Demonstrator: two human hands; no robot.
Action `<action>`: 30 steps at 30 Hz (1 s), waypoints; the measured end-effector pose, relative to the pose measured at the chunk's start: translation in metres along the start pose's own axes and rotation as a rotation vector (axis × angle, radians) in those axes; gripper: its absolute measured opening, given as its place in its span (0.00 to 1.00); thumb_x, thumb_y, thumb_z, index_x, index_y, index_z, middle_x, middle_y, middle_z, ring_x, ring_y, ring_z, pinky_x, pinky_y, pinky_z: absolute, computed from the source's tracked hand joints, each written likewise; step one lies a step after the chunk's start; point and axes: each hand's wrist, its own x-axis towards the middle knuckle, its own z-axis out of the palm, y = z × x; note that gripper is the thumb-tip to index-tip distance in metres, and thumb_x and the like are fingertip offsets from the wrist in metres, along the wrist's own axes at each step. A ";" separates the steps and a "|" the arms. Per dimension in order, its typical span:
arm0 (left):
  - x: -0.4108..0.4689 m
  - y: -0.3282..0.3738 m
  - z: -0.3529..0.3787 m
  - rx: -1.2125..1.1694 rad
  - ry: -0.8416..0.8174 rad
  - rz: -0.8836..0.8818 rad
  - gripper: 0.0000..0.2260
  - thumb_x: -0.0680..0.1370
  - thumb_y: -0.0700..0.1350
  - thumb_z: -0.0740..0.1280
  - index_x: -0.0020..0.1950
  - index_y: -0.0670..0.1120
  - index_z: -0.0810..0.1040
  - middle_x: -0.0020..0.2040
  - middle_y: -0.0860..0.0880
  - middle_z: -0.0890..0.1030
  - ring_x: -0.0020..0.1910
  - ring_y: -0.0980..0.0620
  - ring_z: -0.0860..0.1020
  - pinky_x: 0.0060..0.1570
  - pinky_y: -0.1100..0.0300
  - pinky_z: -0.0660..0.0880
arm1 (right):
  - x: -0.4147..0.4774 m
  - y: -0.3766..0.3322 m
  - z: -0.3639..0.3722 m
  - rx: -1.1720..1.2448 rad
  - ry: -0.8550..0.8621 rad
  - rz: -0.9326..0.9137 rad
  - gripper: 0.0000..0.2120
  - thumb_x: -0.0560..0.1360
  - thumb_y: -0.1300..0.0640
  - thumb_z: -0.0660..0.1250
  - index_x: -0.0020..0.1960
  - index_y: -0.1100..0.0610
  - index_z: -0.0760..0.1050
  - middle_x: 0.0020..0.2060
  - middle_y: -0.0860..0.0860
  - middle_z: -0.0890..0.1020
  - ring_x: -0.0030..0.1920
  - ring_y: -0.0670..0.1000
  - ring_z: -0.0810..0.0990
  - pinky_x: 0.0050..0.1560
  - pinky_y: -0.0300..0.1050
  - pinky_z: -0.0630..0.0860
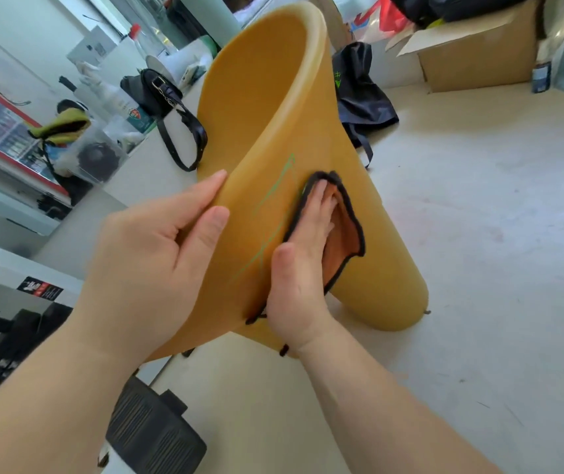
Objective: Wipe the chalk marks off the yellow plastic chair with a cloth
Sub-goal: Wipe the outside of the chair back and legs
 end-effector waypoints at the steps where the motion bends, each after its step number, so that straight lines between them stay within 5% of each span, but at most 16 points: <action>1: 0.000 0.000 -0.001 0.000 -0.007 0.001 0.18 0.82 0.53 0.61 0.71 0.53 0.75 0.56 0.71 0.74 0.50 0.80 0.72 0.47 0.82 0.66 | 0.017 -0.011 -0.005 -0.017 0.014 -0.048 0.52 0.71 0.19 0.37 0.82 0.52 0.37 0.82 0.45 0.39 0.81 0.46 0.33 0.79 0.53 0.31; 6: 0.001 -0.001 -0.003 0.008 -0.030 -0.016 0.19 0.81 0.56 0.59 0.72 0.58 0.73 0.57 0.71 0.74 0.51 0.82 0.70 0.47 0.83 0.64 | 0.076 -0.041 -0.023 0.121 0.028 -0.050 0.54 0.66 0.17 0.37 0.84 0.47 0.47 0.83 0.43 0.48 0.82 0.44 0.39 0.79 0.59 0.32; 12: 0.008 -0.001 -0.012 -0.004 -0.076 -0.017 0.19 0.80 0.58 0.61 0.70 0.58 0.76 0.55 0.73 0.74 0.49 0.84 0.69 0.47 0.84 0.62 | 0.005 -0.029 0.010 0.021 0.129 0.011 0.48 0.71 0.20 0.36 0.83 0.46 0.43 0.83 0.42 0.44 0.81 0.41 0.35 0.80 0.55 0.34; 19: 0.006 -0.002 -0.012 -0.095 -0.082 -0.067 0.19 0.77 0.59 0.63 0.68 0.60 0.77 0.43 0.65 0.82 0.46 0.62 0.79 0.42 0.72 0.73 | -0.084 -0.011 0.022 -0.285 -0.104 -0.057 0.39 0.78 0.26 0.37 0.81 0.44 0.31 0.82 0.47 0.35 0.82 0.53 0.34 0.79 0.65 0.41; 27: 0.006 0.002 -0.007 0.011 -0.049 -0.018 0.16 0.82 0.57 0.62 0.70 0.59 0.76 0.49 0.73 0.73 0.45 0.83 0.69 0.44 0.84 0.62 | 0.011 -0.039 0.012 -0.157 0.168 -0.060 0.41 0.75 0.24 0.37 0.82 0.44 0.39 0.83 0.43 0.41 0.81 0.49 0.34 0.79 0.63 0.37; 30: 0.003 -0.002 -0.006 -0.027 -0.015 -0.041 0.16 0.81 0.55 0.63 0.69 0.59 0.76 0.51 0.71 0.75 0.47 0.82 0.70 0.44 0.84 0.63 | -0.043 -0.026 0.031 -0.148 0.057 -0.052 0.40 0.77 0.25 0.37 0.81 0.45 0.36 0.82 0.47 0.36 0.81 0.52 0.31 0.79 0.63 0.36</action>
